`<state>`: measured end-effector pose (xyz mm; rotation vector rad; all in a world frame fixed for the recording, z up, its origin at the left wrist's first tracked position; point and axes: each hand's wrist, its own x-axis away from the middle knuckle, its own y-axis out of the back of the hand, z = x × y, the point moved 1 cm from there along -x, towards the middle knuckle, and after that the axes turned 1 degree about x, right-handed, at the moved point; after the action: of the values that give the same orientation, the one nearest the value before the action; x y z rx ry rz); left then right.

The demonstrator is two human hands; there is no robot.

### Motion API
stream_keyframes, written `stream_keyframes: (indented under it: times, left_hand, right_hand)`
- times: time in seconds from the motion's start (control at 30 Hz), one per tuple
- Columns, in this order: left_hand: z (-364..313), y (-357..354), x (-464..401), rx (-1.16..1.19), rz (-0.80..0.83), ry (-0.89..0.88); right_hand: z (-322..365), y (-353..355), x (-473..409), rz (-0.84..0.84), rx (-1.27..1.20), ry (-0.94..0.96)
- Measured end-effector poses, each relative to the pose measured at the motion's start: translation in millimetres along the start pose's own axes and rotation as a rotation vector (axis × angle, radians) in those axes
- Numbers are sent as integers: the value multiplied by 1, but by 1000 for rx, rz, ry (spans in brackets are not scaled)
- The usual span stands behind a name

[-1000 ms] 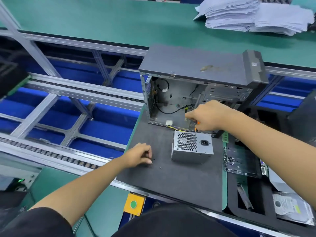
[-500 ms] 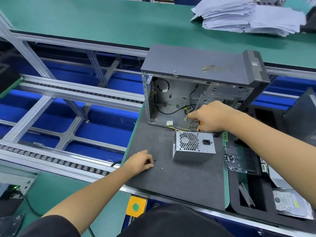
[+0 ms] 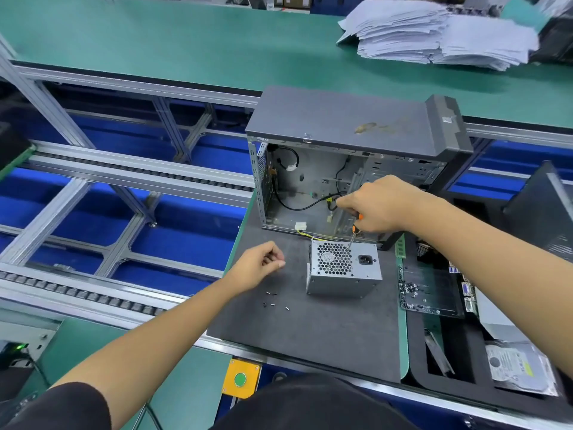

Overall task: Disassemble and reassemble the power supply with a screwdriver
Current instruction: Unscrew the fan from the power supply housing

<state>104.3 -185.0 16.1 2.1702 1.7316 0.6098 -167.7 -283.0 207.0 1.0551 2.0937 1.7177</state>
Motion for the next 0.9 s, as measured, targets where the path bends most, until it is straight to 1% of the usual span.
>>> stream_keyframes:
  times: [0.1, 0.23, 0.37, 0.5, 0.57, 0.9]
  left_hand:
    - [-22, -1, -18, 154, 27, -9]
    - [-42, -11, -34, 418, 44, 30]
    - [-54, -27, -42, 528, 33, 84]
    - [-62, -39, -45, 675, 27, 85]
    - [-64, -41, -46, 693, 25, 84]
    - [-68, -47, -49, 578, 65, 63]
  right_hand:
    - [-4, 2, 3, -30, -27, 2]
    - [-9, 5, 7, -66, -74, -4]
    - [-14, 10, 12, -127, -161, -24]
    - [-18, 11, 16, -166, -225, -40]
    - [-20, 12, 17, -173, -244, -48]
    - [-20, 10, 16, -163, -298, -27]
